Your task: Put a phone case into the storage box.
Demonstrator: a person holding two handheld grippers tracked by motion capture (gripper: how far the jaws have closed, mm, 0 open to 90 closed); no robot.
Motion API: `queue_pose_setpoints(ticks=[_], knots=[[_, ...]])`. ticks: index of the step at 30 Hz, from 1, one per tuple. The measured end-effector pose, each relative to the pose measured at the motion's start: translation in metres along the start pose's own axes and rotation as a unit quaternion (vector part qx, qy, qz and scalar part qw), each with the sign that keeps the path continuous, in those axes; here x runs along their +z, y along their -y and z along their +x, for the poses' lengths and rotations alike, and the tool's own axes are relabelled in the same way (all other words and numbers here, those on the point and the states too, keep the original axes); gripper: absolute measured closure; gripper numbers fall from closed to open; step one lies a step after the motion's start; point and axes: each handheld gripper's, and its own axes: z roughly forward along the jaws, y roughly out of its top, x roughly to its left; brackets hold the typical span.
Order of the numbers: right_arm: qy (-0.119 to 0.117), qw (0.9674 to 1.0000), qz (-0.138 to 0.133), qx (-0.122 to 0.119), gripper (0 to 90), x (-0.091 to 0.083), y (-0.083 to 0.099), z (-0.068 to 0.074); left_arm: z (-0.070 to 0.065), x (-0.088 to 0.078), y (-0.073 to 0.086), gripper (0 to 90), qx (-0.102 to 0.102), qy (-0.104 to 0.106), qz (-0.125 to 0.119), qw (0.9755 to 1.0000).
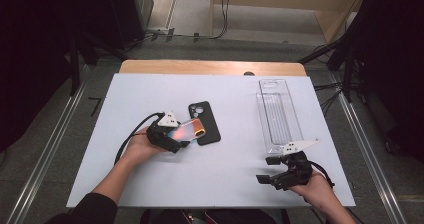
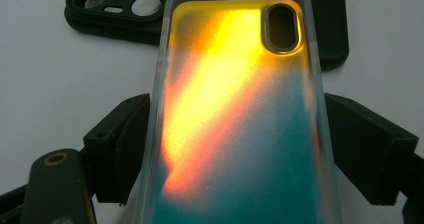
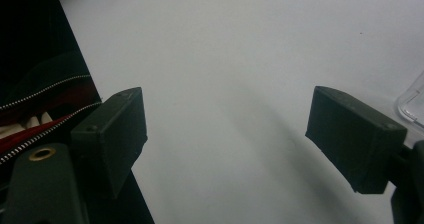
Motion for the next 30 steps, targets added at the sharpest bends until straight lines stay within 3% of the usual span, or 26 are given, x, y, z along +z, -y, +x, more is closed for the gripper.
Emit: queue_pose_setpoints(ticks=[8, 13, 18, 30], knots=[[-0.002, 1.0, -0.004, -0.004, 14.5, 0.0, 0.0, 0.001, -0.003, -0.013, -0.008, 16.7, -0.003, 0.009, -0.018, 0.9998], [-0.001, 1.0, -0.005, -0.006, 14.5, 0.0, -0.001, 0.002, -0.002, -0.022, -0.014, 16.8, -0.025, 0.015, -0.028, 0.9992], [0.0, 0.9999, -0.006, -0.01, 14.5, 0.0, -0.001, 0.002, -0.005, -0.03, -0.02, 16.7, -0.034, 0.017, -0.03, 0.9988], [0.003, 0.9997, -0.016, -0.018, 14.5, -0.001, -0.002, 0.005, -0.028, -0.049, -0.036, 16.7, -0.07, 0.027, -0.039, 0.9964]])
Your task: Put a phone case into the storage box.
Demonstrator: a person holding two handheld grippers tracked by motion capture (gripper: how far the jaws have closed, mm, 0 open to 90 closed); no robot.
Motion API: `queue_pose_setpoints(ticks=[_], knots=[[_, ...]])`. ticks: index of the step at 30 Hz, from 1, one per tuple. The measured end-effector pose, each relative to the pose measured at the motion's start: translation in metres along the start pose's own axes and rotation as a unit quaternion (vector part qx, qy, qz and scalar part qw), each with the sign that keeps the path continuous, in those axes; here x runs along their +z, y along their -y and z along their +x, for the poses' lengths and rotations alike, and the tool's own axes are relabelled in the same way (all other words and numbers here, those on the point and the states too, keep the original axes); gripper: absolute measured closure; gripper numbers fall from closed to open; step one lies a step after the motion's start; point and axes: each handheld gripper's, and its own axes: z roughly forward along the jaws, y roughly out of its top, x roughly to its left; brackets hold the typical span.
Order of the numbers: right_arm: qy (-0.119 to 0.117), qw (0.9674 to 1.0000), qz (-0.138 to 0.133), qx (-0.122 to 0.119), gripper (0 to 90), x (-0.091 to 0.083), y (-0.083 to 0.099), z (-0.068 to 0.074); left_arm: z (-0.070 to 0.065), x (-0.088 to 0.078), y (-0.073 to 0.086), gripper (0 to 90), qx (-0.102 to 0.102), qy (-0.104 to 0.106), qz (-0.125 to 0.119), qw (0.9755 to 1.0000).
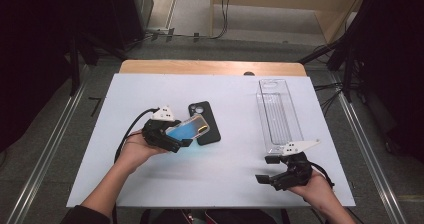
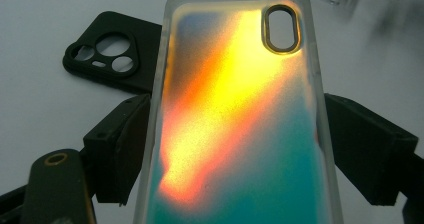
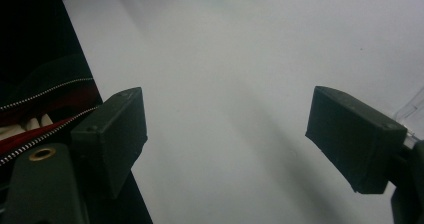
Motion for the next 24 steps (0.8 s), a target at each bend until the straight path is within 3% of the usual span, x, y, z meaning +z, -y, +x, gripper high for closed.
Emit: queue_pose_setpoints(ticks=[8, 14, 17, 21, 24], knots=[[0.002, 0.9999, -0.01, -0.001, 14.5, -0.001, -0.001, 0.001, -0.016, -0.007, -0.001, 16.7, -0.015, -0.001, -0.005, 0.9999], [0.016, 0.9997, -0.012, 0.016, 14.6, -0.002, -0.002, 0.001, -0.026, -0.007, 0.001, 16.6, -0.049, -0.014, 0.001, 0.9987], [0.017, 0.9994, -0.018, 0.022, 14.9, -0.002, -0.003, 0.001, -0.031, -0.005, 0.002, 16.6, -0.057, -0.028, 0.003, 0.998], [0.014, 0.9992, -0.023, 0.028, 14.9, -0.002, -0.006, 0.003, -0.036, -0.005, 0.003, 16.6, -0.073, -0.036, -0.009, 0.9967], [0.016, 0.9993, -0.026, 0.023, 14.9, -0.002, -0.007, 0.006, -0.039, -0.005, 0.005, 16.6, -0.087, -0.038, -0.032, 0.995]])
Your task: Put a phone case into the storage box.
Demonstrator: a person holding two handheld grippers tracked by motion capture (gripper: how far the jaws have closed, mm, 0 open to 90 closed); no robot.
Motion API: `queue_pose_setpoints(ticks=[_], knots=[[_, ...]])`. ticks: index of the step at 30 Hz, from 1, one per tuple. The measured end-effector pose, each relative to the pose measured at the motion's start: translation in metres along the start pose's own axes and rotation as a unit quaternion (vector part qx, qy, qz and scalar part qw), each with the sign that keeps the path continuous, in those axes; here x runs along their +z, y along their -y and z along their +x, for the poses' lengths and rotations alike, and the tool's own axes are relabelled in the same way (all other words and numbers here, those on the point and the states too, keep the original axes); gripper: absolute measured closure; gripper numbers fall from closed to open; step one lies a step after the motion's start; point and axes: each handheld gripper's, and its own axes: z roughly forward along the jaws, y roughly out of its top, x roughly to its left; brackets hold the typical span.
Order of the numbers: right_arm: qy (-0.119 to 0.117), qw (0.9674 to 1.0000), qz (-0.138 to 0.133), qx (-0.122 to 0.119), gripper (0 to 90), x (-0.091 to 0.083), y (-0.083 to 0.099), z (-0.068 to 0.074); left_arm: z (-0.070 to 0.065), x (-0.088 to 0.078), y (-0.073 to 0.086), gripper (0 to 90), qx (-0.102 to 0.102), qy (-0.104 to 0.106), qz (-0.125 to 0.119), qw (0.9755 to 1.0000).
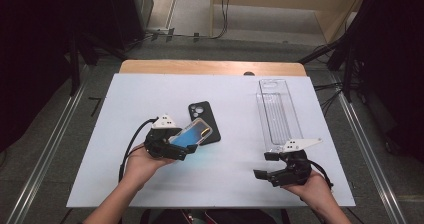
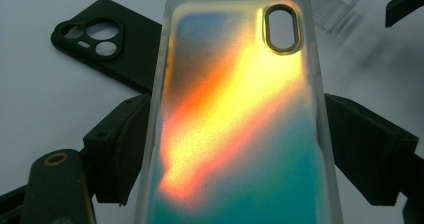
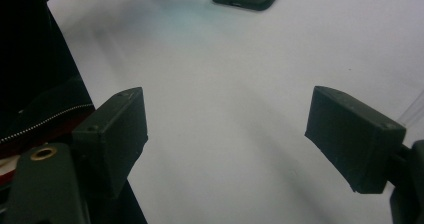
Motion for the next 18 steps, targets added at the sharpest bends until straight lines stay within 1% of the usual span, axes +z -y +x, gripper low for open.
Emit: queue_pose_setpoints(ticks=[1, 3, 5, 7, 8, 9, 10, 11, 13, 14, 15, 16, 18], knots=[[0.0, 1.0, -0.003, -0.003, 14.9, 0.0, -0.001, 0.001, -0.001, 0.0, 0.001, 16.6, -0.004, -0.005, -0.006, 1.0], [0.0, 1.0, -0.002, -0.002, 14.9, 0.0, -0.001, 0.002, -0.002, -0.001, 0.002, 16.7, -0.007, -0.008, -0.015, 0.9998], [0.0, 1.0, -0.005, -0.001, 15.0, 0.0, -0.002, 0.003, -0.002, 0.0, 0.004, 16.7, -0.018, -0.008, -0.026, 0.9995], [0.0, 0.9999, -0.01, 0.007, 15.0, -0.001, -0.004, 0.005, -0.003, 0.0, 0.006, 16.7, -0.023, -0.011, -0.033, 0.9991], [-0.001, 0.9999, -0.014, 0.007, 15.0, -0.001, -0.004, 0.005, -0.004, 0.0, 0.007, 16.7, -0.025, -0.01, -0.039, 0.9989], [0.002, 0.9998, -0.015, 0.009, 15.0, -0.001, -0.005, 0.006, -0.004, 0.001, 0.009, 16.6, -0.027, -0.004, -0.05, 0.9984], [0.007, 0.9998, -0.015, 0.008, 15.0, -0.002, -0.006, 0.008, -0.005, 0.001, 0.012, 16.7, -0.027, -0.005, -0.063, 0.9977], [0.013, 0.9998, -0.015, 0.004, 15.0, -0.001, -0.007, 0.009, -0.006, 0.001, 0.013, 16.7, -0.028, -0.008, -0.067, 0.9973], [0.012, 0.9998, -0.015, 0.01, 15.0, -0.001, -0.009, 0.011, -0.007, 0.001, 0.015, 16.7, -0.03, -0.015, -0.077, 0.9965], [0.014, 0.9997, -0.015, 0.015, 15.0, -0.001, -0.009, 0.012, -0.007, 0.001, 0.015, 16.6, -0.03, -0.015, -0.077, 0.9965], [0.014, 0.9997, -0.015, 0.015, 15.0, -0.001, -0.009, 0.012, -0.007, 0.001, 0.015, 16.6, -0.035, -0.013, -0.079, 0.9961], [0.012, 0.9994, -0.02, 0.024, 15.4, -0.001, -0.011, 0.012, -0.008, 0.001, 0.016, 16.6, -0.042, -0.01, -0.083, 0.9957], [0.014, 0.9993, -0.022, 0.028, 15.3, -0.001, -0.012, 0.012, -0.008, 0.002, 0.018, 16.6, -0.05, -0.011, -0.089, 0.9947]])
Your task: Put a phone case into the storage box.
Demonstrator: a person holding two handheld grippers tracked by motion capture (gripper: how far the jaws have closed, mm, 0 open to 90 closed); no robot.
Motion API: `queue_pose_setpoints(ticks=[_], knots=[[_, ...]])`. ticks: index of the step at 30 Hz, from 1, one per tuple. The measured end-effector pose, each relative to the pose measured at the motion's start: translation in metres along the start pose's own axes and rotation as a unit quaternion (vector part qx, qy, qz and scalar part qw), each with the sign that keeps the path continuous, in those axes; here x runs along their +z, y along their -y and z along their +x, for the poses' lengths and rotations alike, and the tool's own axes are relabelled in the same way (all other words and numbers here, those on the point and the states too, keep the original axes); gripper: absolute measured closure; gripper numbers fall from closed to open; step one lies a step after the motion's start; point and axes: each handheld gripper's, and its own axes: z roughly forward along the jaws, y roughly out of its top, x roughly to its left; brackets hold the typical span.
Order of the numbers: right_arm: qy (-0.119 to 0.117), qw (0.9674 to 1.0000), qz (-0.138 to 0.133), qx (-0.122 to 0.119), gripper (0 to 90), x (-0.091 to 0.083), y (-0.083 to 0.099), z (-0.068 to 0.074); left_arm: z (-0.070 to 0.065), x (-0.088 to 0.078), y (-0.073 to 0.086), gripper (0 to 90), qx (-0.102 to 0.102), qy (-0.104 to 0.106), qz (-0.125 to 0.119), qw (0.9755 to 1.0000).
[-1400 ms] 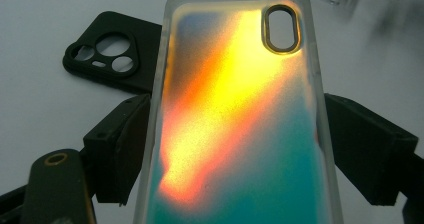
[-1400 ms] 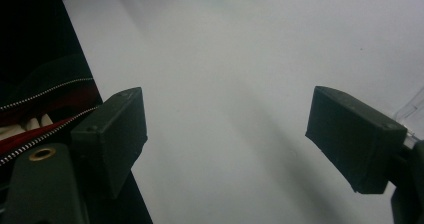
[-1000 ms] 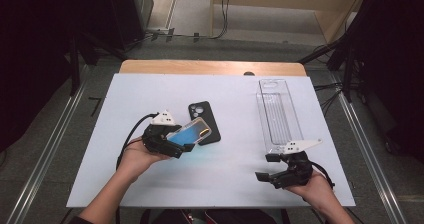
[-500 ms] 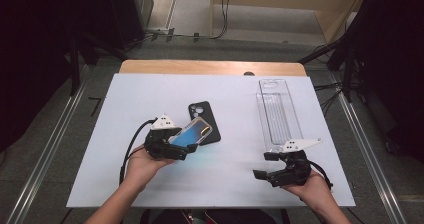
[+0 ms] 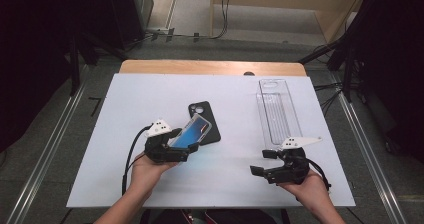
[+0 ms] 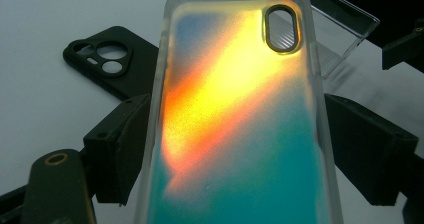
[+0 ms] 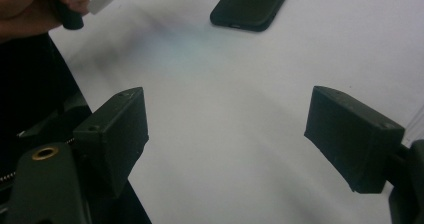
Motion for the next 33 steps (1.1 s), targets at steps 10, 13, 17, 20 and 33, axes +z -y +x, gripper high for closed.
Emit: queue_pose_setpoints(ticks=[10, 13, 17, 20, 33], knots=[[0.017, 0.9996, -0.012, 0.02, 15.4, 0.003, -0.012, 0.009, -0.001, 0.0, 0.007, 16.6, -0.022, -0.009, -0.031, 0.9992], [0.022, 0.9993, -0.017, 0.025, 15.3, 0.006, -0.017, 0.011, -0.003, -0.001, 0.008, 16.6, -0.019, -0.023, -0.038, 0.9988], [0.033, 0.999, -0.024, 0.018, 15.4, 0.011, -0.022, 0.015, -0.006, 0.001, 0.009, 16.6, -0.014, -0.044, -0.044, 0.998], [0.031, 0.9987, -0.025, 0.032, 15.4, 0.015, -0.027, 0.017, -0.007, 0.002, 0.011, 16.6, -0.023, -0.049, -0.048, 0.9974], [0.032, 0.9969, -0.045, 0.056, 19.3, 0.023, -0.044, 0.021, -0.02, 0.014, 0.019, 16.6, -0.04, -0.047, -0.057, 0.9965]])
